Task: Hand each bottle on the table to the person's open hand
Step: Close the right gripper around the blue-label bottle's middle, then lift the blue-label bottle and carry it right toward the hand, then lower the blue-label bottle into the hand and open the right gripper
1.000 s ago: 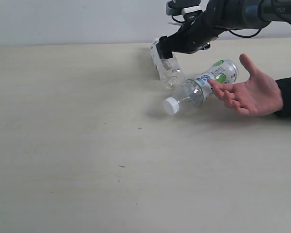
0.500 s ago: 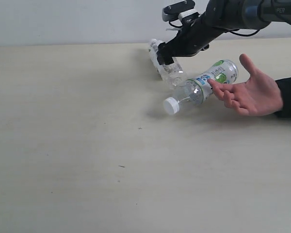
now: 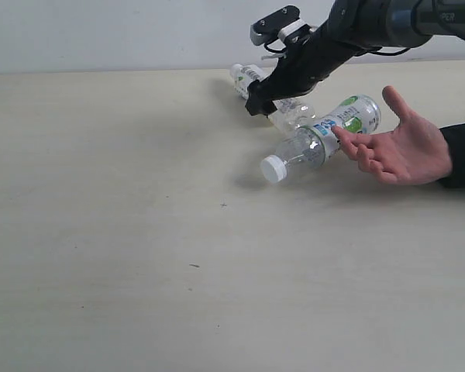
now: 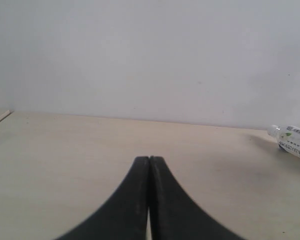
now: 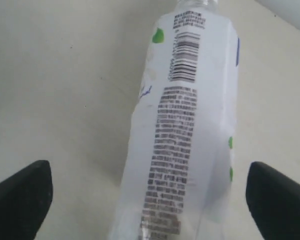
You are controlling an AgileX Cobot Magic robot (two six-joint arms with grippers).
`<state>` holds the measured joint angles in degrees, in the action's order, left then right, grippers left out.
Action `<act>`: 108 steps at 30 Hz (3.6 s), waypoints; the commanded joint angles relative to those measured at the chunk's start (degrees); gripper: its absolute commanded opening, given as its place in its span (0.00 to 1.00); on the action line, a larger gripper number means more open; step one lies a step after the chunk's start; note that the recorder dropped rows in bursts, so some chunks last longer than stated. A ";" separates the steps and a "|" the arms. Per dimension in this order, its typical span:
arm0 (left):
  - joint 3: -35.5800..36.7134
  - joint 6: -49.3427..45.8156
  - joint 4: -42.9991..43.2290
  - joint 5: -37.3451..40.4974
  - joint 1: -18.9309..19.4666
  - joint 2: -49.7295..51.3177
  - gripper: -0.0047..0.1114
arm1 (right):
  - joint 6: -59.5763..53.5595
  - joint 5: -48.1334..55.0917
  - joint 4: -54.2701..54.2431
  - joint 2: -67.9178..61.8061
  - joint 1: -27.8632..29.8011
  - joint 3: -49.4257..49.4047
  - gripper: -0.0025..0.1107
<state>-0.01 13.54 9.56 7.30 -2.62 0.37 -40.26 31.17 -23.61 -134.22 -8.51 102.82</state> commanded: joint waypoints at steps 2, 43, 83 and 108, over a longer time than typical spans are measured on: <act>0.01 0.30 0.40 -0.16 -0.32 -0.37 0.05 | -1.56 -4.16 0.04 -1.88 0.28 0.45 0.95; 0.01 0.30 0.40 -0.16 -0.32 -0.37 0.05 | -4.59 -4.71 0.04 -4.86 0.17 0.45 0.93; 0.01 0.30 0.40 -0.16 -0.32 -0.37 0.05 | 28.91 6.70 19.86 19.88 0.31 -8.59 0.02; 0.01 0.30 0.40 -0.16 -0.32 -0.37 0.05 | 40.26 9.47 26.58 55.02 5.80 -50.83 0.02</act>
<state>-0.01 13.54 9.56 7.30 -2.62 0.37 -1.06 42.19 1.44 -79.35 -4.50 53.83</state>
